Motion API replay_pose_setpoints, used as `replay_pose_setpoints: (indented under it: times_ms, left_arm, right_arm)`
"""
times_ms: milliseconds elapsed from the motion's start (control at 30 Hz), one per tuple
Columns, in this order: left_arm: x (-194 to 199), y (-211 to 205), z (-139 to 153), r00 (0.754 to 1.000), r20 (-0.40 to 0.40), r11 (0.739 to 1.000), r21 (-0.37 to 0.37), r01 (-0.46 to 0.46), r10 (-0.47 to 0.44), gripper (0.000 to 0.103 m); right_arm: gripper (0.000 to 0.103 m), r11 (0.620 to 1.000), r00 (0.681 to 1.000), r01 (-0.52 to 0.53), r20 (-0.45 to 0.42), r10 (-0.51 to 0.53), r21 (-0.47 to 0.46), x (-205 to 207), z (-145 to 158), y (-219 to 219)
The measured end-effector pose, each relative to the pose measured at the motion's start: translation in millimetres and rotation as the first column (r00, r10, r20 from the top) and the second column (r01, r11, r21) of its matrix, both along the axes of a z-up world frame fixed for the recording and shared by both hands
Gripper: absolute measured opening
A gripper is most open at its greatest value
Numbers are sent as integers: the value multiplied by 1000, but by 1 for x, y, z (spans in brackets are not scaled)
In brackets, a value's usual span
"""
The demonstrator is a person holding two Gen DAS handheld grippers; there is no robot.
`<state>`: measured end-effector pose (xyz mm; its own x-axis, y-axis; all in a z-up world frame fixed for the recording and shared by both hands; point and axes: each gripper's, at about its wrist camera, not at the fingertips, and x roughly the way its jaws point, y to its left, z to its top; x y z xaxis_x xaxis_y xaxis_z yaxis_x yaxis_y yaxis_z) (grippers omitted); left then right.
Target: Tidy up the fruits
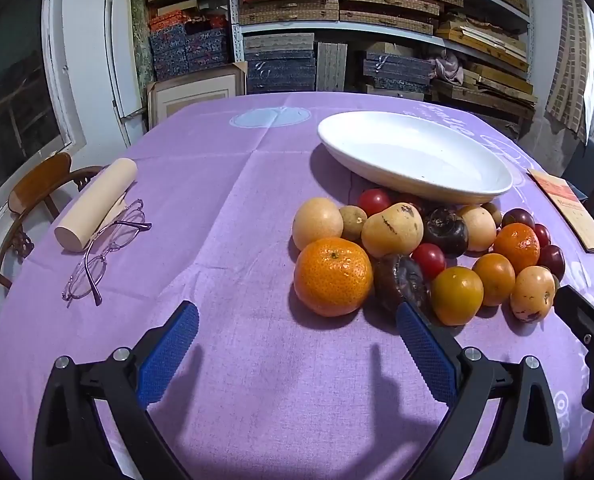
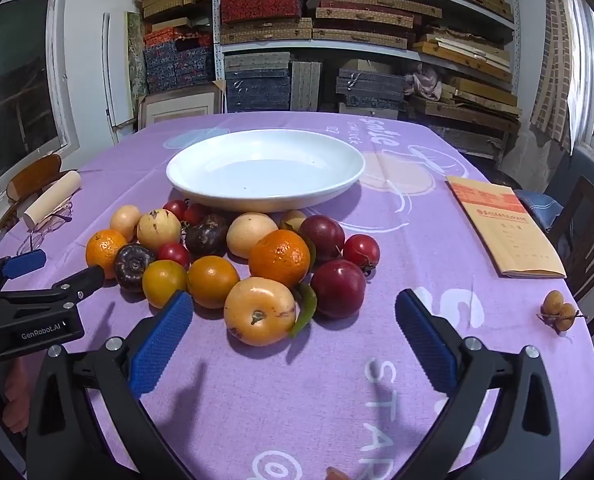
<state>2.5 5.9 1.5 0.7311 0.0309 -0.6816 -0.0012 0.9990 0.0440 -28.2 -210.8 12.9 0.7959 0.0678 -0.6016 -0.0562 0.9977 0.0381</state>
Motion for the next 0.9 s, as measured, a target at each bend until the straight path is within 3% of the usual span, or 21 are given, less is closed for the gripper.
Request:
replay_pose_setpoints:
  times_ms: [900]
  left_arm:
    - [4, 2, -4, 1000, -15, 1000, 5, 6, -6, 100]
  right_arm:
    - [99, 1000, 1000, 3, 5, -3, 3, -2, 1, -1]
